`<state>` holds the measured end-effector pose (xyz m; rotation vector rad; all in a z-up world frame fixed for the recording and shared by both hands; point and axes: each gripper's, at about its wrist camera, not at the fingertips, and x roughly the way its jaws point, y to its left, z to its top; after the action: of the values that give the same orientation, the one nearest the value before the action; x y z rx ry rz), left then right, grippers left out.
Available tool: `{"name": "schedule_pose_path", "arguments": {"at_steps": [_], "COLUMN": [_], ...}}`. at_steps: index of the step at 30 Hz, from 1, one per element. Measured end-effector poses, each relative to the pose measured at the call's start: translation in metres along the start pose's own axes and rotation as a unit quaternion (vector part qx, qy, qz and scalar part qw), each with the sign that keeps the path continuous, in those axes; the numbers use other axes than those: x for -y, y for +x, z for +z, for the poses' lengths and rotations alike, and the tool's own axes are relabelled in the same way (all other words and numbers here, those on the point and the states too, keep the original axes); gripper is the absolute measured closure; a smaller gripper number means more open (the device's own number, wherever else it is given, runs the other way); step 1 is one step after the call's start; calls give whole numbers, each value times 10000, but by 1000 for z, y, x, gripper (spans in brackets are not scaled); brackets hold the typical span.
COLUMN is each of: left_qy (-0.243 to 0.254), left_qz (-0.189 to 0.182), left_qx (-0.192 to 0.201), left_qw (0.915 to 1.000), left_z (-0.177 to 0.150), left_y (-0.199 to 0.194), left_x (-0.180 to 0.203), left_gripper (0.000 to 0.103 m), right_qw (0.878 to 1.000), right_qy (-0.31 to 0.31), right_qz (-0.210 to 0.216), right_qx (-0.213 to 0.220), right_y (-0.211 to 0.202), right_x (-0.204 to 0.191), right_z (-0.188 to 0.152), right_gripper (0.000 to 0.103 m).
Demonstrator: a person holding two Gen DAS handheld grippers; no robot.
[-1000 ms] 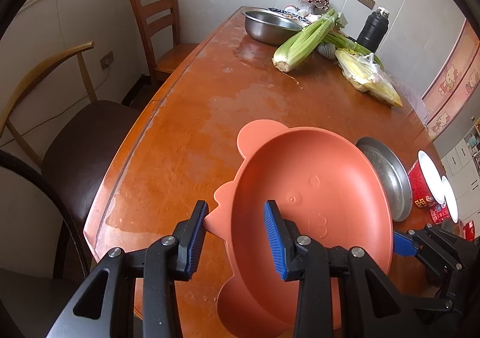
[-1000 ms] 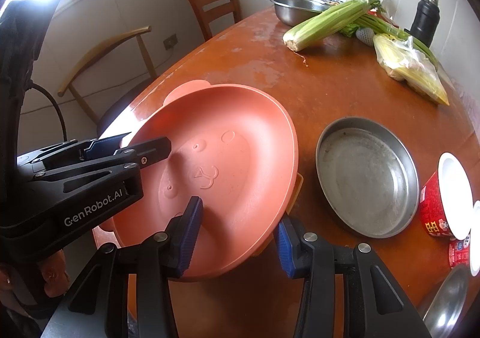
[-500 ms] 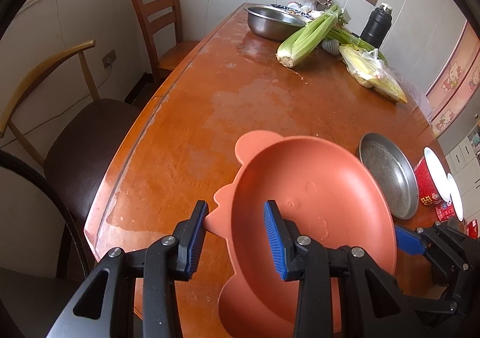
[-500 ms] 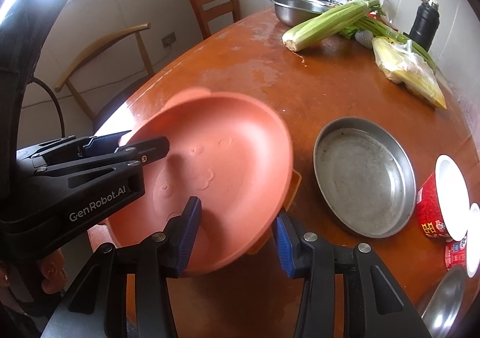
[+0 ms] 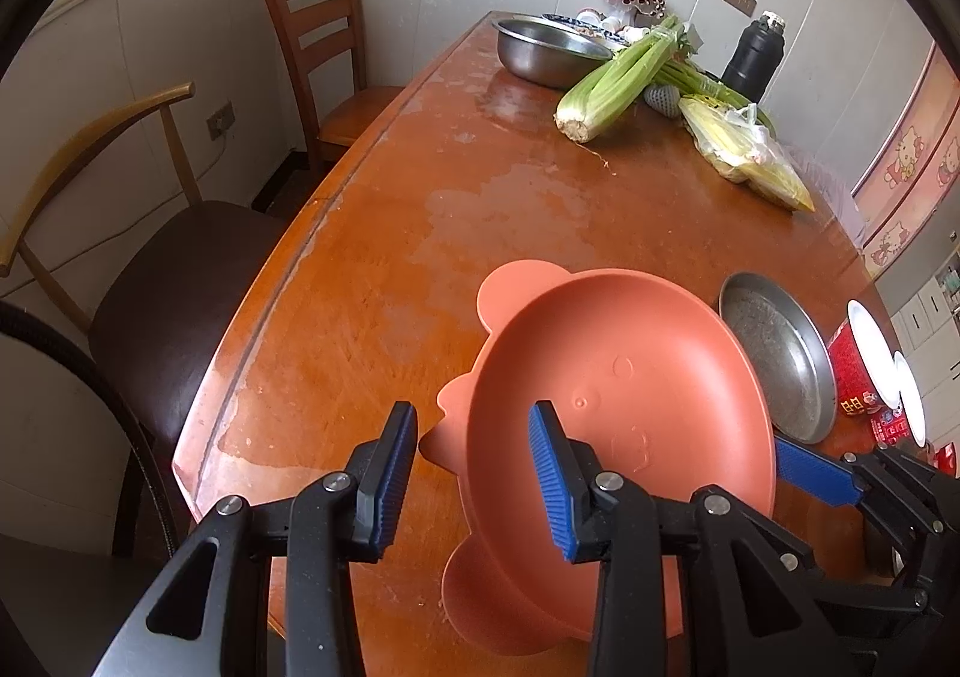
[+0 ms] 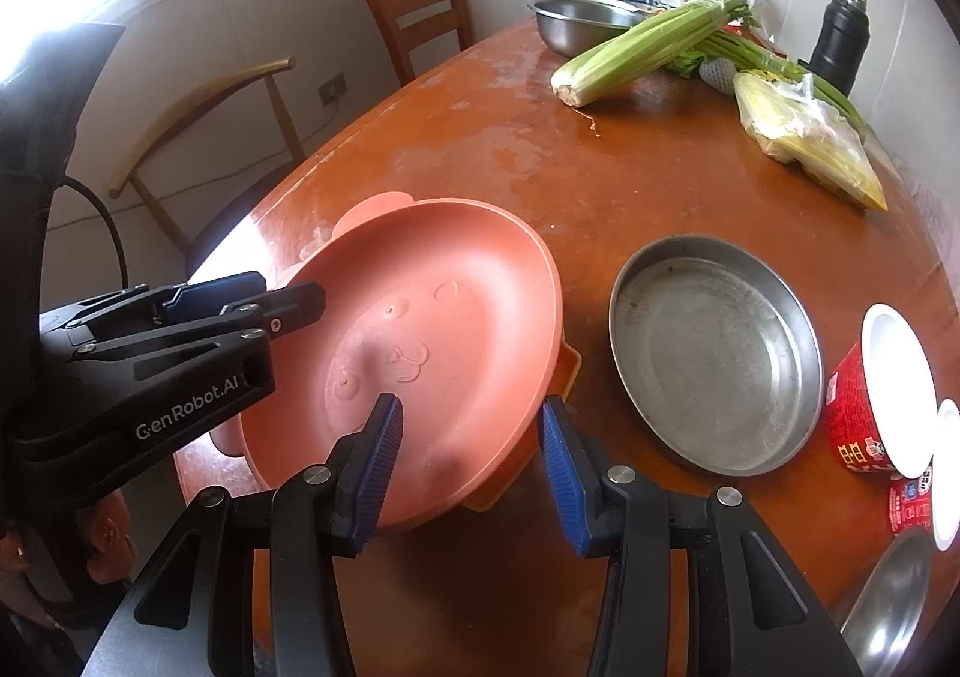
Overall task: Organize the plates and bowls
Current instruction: 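Lower the orange plate onto the yellow plate and open the left gripper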
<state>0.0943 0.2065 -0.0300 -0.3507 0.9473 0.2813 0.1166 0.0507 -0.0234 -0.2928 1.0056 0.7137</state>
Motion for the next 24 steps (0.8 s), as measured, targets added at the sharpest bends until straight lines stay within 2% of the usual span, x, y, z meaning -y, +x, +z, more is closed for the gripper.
{"name": "schedule_pose_path", "arguments": {"at_steps": [7, 24], "left_qy": [123, 450], "left_qz": [-13, 26], "left_qx": [262, 471], "left_qw": [9996, 9979], "left_z": [3, 8], "left_y": [-18, -43], "left_x": [5, 39], "left_gripper": [62, 58], "right_qw": [9998, 9977], "right_qy": [75, 329], "right_qz": [12, 77], "right_qx": [178, 596], "right_y": [-9, -45], "right_x": [3, 27], "right_z": [1, -5], "right_gripper": [54, 54]}}
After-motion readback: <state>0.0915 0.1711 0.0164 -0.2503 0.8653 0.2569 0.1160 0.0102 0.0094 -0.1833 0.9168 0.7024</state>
